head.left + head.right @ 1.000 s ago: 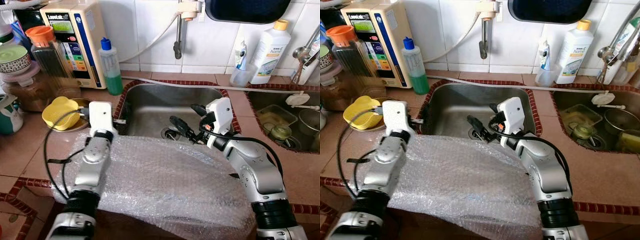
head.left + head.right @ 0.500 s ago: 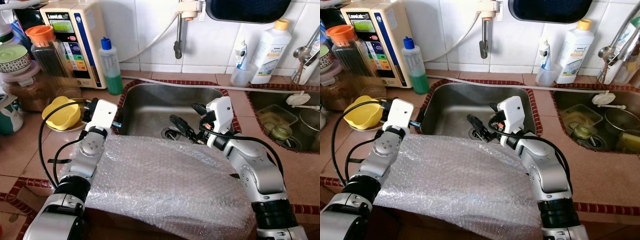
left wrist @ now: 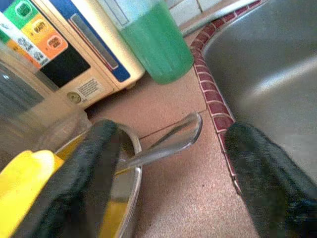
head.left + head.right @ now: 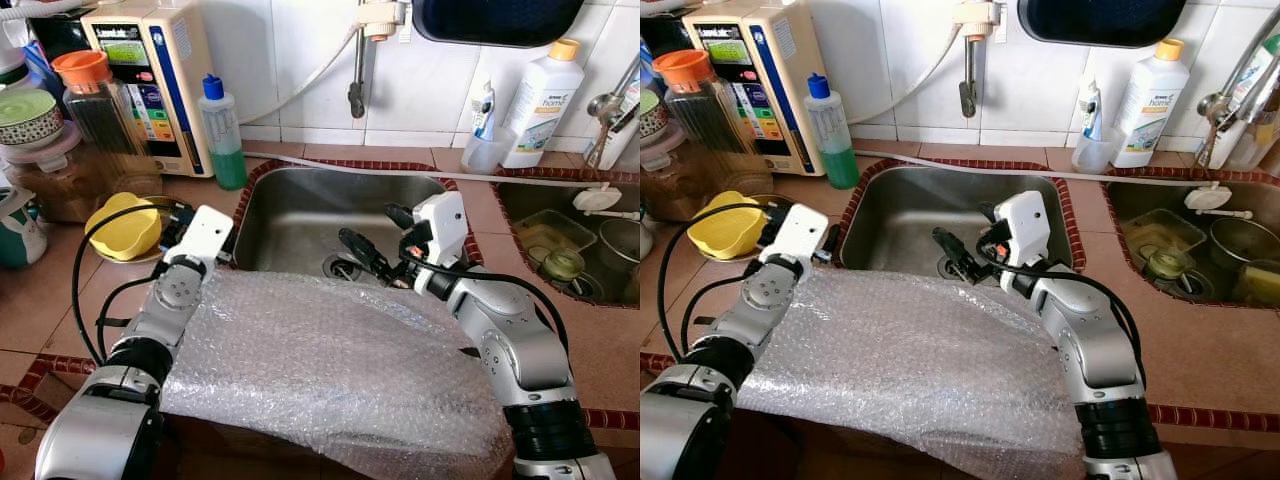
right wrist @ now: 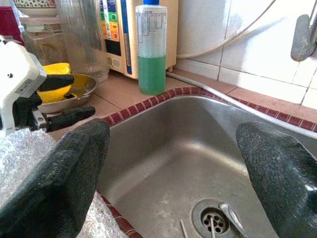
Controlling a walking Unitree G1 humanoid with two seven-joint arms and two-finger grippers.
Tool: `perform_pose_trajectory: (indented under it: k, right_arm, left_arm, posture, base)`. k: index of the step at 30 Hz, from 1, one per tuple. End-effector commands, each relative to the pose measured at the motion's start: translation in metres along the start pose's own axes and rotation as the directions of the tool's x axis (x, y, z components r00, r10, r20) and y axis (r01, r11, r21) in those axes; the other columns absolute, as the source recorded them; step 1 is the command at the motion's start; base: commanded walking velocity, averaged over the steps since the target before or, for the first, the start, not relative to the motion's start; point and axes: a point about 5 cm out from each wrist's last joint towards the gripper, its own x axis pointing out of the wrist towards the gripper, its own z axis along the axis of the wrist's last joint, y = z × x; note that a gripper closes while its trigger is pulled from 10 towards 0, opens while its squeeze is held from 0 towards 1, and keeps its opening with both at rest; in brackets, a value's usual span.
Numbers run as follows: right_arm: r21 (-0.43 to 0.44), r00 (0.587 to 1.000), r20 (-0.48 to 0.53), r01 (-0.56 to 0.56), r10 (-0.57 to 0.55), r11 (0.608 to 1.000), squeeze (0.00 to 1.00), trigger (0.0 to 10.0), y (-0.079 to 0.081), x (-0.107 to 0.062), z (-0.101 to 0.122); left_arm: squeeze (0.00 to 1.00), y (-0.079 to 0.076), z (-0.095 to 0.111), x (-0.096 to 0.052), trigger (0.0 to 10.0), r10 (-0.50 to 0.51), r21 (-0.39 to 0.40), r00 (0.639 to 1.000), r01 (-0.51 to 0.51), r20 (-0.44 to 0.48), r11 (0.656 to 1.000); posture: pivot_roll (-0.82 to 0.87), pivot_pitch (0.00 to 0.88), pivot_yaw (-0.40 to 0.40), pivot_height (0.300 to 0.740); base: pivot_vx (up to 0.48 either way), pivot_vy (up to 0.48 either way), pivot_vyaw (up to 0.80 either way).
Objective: Kitchen organization
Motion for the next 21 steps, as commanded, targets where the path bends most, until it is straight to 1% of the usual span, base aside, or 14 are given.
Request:
perform_pose_trajectory:
  k: [1,6,9,10,11,13,14,15,16,17,19,21]
  right_arm:
    - [-0.011,1.000,0.017,-0.011,0.011,1.000,0.89,10.0,0.004,0.000,0.005]
    - [-0.002,1.000,0.014,-0.022,0.022,1.000,0.88,10.0,0.006,0.000,0.005]
    - [0.024,0.996,0.013,-0.093,0.093,0.995,0.89,10.0,0.013,-0.001,0.005]
    - [0.024,0.996,0.013,-0.093,0.093,0.995,0.89,10.0,0.013,-0.001,0.005]
    - [0.046,0.983,0.019,-0.184,0.183,0.982,0.77,10.0,0.022,-0.005,0.006]
    - [0.050,0.978,0.020,-0.206,0.206,0.977,0.77,10.0,0.025,-0.006,0.007]
    - [0.060,0.972,0.020,-0.235,0.234,0.970,0.66,10.0,0.028,-0.008,0.007]
    - [0.072,0.961,0.021,-0.277,0.276,0.958,0.49,10.0,0.032,-0.011,0.007]
    - [0.072,0.961,0.021,-0.277,0.276,0.958,0.49,10.0,0.032,-0.011,0.007]
    - [0.075,0.957,0.017,-0.290,0.289,0.954,0.45,10.0,0.033,-0.011,0.007]
    - [0.077,0.951,0.009,-0.308,0.308,0.948,0.43,10.0,0.035,-0.013,0.006]
    - [0.080,0.950,0.006,-0.312,0.313,0.947,0.43,10.0,0.036,-0.014,0.006]
  left_arm:
    - [0.00,0.007,0.003,0.002,0.0,0.007,0.006,1.000,-0.007,0.009,1.000]
    - [0.00,0.007,0.001,0.002,0.0,0.003,0.004,1.000,-0.003,0.004,1.000]
    - [0.00,0.007,-0.001,0.001,0.0,-0.002,0.004,1.000,0.002,0.000,1.000]
    - [0.00,0.007,-0.001,0.001,0.0,-0.002,0.004,1.000,0.002,0.000,1.000]
    - [0.00,0.007,-0.001,0.001,0.0,-0.003,0.002,1.000,0.003,0.002,1.000]
    - [0.00,0.007,-0.001,0.001,0.0,-0.004,0.000,1.000,0.004,0.003,1.000]
    - [0.00,0.007,-0.001,0.001,0.0,-0.005,0.000,1.000,0.005,0.004,1.000]
    - [0.00,0.006,0.000,0.002,0.0,-0.008,0.000,1.000,0.008,0.006,1.000]
    - [0.00,0.006,0.000,0.002,0.0,-0.008,0.000,1.000,0.008,0.006,1.000]
    - [0.00,0.005,0.000,0.002,0.0,-0.010,0.000,1.000,0.010,0.006,1.000]
    - [0.00,0.004,0.000,0.002,0.0,-0.013,-0.001,1.000,0.013,0.008,1.000]
    - [0.00,0.004,0.001,0.002,0.0,-0.015,0.000,1.000,0.015,0.009,1.000]
  posture:
    - [-0.01,0.000,0.061,0.740]
    - [-0.01,0.000,0.061,0.740]
    - [-0.01,0.000,0.063,0.740]
    - [-0.01,0.000,0.063,0.740]
    - [-0.01,0.000,0.063,0.740]
    - [-0.01,0.000,0.064,0.740]
    - [-0.01,0.000,0.063,0.740]
    - [-0.01,0.000,0.063,0.740]
    - [-0.01,0.000,0.063,0.740]
    - [-0.01,0.000,0.063,0.740]
    - [-0.01,0.000,0.063,0.740]
    - [-0.01,0.000,0.063,0.740]
  base:
    - [0.000,0.000,0.00]
    - [0.000,0.000,0.00]
    - [0.000,0.000,0.00]
    - [0.000,0.000,0.00]
    - [0.000,0.000,0.00]
    - [0.000,0.000,0.00]
    - [0.000,0.000,0.00]
    - [0.000,0.000,0.00]
    - [0.000,0.000,0.00]
    - [0.000,0.000,0.00]
    - [0.000,0.000,0.00]
    - [0.000,0.000,0.00]
